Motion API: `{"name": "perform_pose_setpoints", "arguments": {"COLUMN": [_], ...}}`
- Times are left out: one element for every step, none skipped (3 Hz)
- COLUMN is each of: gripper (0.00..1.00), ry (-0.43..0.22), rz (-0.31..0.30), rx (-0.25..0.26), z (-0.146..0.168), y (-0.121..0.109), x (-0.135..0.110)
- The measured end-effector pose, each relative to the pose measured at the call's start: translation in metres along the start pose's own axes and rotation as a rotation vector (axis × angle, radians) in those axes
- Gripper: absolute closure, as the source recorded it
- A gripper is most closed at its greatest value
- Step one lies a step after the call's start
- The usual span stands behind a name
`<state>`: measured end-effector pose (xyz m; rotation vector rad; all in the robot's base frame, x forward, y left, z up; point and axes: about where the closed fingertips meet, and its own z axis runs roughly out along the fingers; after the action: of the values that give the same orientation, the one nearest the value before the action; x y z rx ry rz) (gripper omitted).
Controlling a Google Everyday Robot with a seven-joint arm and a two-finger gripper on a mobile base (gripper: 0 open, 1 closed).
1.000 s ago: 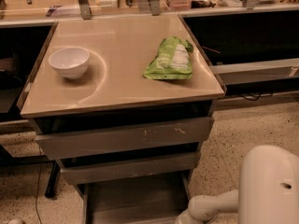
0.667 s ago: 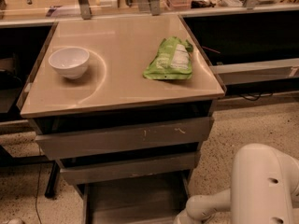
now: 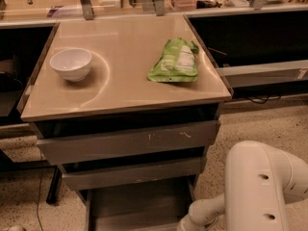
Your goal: Close bottom drawer
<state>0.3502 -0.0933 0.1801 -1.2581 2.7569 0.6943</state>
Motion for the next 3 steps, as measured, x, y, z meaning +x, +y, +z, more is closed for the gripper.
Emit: {"name": "perform_pose_setpoints", "arguments": {"gripper": [0.59,0.36,0.13], "ry": [0.000,0.000,0.000], "rz": [0.000,0.000,0.000], "rx": [0.000,0.000,0.000], "z": [0.0000,0.0000,0.0001], "y": [0.0000,0.0000,0.0001], "x": [0.0000,0.0000,0.0000]}}
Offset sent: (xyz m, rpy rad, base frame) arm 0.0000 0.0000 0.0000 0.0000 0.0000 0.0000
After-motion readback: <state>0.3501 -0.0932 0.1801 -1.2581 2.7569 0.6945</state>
